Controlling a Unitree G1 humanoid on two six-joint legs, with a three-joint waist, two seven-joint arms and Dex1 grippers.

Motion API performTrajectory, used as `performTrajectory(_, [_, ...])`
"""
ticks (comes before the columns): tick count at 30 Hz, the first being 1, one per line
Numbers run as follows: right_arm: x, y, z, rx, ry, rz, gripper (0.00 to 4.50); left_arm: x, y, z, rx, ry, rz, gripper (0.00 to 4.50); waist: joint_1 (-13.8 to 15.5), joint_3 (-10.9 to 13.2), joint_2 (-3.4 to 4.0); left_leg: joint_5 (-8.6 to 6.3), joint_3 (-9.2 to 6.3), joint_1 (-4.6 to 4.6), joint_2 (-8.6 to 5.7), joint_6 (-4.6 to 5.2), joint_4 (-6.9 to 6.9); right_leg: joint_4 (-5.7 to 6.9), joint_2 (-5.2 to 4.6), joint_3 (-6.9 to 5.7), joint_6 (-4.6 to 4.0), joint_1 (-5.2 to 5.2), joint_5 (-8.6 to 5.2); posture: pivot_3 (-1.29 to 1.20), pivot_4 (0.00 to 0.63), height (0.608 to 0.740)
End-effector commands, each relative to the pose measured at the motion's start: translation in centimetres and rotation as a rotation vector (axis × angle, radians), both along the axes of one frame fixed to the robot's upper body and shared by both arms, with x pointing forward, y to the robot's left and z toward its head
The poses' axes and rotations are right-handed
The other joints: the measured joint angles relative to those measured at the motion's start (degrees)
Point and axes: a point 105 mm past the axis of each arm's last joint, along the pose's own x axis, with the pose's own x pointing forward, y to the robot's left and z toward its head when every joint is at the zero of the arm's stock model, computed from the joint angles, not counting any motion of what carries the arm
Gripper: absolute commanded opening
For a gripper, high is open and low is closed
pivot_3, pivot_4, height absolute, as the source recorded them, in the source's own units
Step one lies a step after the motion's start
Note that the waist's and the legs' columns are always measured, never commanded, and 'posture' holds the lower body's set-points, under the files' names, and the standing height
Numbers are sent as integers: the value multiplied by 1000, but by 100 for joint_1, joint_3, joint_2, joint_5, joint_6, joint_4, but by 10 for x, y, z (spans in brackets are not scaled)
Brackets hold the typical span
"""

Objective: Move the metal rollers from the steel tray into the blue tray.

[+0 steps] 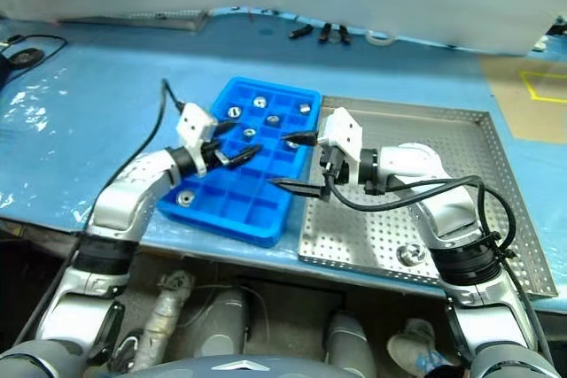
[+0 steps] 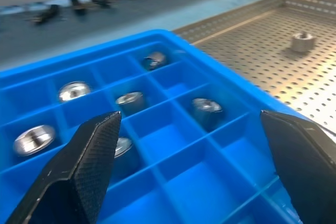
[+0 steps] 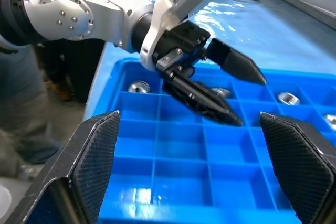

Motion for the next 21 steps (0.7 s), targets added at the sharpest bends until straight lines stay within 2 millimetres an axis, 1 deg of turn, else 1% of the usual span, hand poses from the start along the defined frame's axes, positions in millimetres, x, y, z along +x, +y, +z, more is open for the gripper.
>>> performTrajectory(1, [-6,-14,17,29,-74,-101,4500,6,-28,2,51,-47,-130,4460,-59,0,-1,0,2,0,1,1,2,-2,1,3,10,-2,6,-29,150,740])
performTrajectory(3, [-10,-27,17,31,-78,-185,4500,11,-47,2,58,-48,-200,4460,-160,0,-1,-1,3,-1,-8,4,3,-6,0,7,16,-1,10,-120,150,740])
performTrajectory(4, [-12,-31,16,30,-79,-213,4500,13,-54,2,62,-50,-224,4460,-192,0,-1,-1,3,-2,-13,6,3,-6,0,7,19,-1,12,-120,150,740])
performTrajectory(5, [-14,-34,16,29,-80,-239,4500,14,-60,1,65,-49,-250,4460,-225,0,-2,-2,3,-2,-19,7,2,-6,-2,8,21,-1,13,-189,150,740])
performTrajectory(6, [-17,-41,15,35,-81,-289,4500,14,-74,1,71,-51,-292,4460,-303,0,-1,-3,3,-2,-19,9,2,-7,-1,10,22,0,14,-216,150,740])
performTrajectory(9, [-28,-52,14,45,-91,-399,4500,11,-106,3,77,-53,-402,4460,-451,0,-1,-4,4,-1,-20,10,-1,-11,-1,11,23,0,14,-320,150,740])
performTrajectory(12, [-37,-56,14,57,-97,-474,4500,3,-128,0,102,-60,-492,4460,-639,0,-1,-8,5,1,-22,17,-1,-21,-1,15,25,3,15,-393,150,740])
performTrajectory(14, [-43,-57,13,63,-98,-513,4500,-8,-137,-6,139,-66,-590,4460,-788,0,0,-10,6,4,-23,20,-2,-28,-2,18,26,5,15,-456,150,740])
performTrajectory(17, [-50,-60,11,70,-93,-573,4500,-34,-146,-16,185,-51,-807,4460,-957,-1,1,-21,10,10,-20,39,-6,-39,-2,22,22,9,12,-490,150,740])
performTrajectory(18, [-52,-61,10,71,-91,-588,4500,-40,-148,-18,194,-44,-851,4460,-989,-1,2,-24,12,10,-18,43,-7,-46,-2,23,7,11,4,-506,150,740])
performTrajectory(21, [-57,-63,9,73,-85,-624,4500,-53,-155,-30,272,-71,-952,4460,-1070,-2,3,-29,21,12,-20,53,-5,-54,-3,28,7,16,4,-532,150,740])
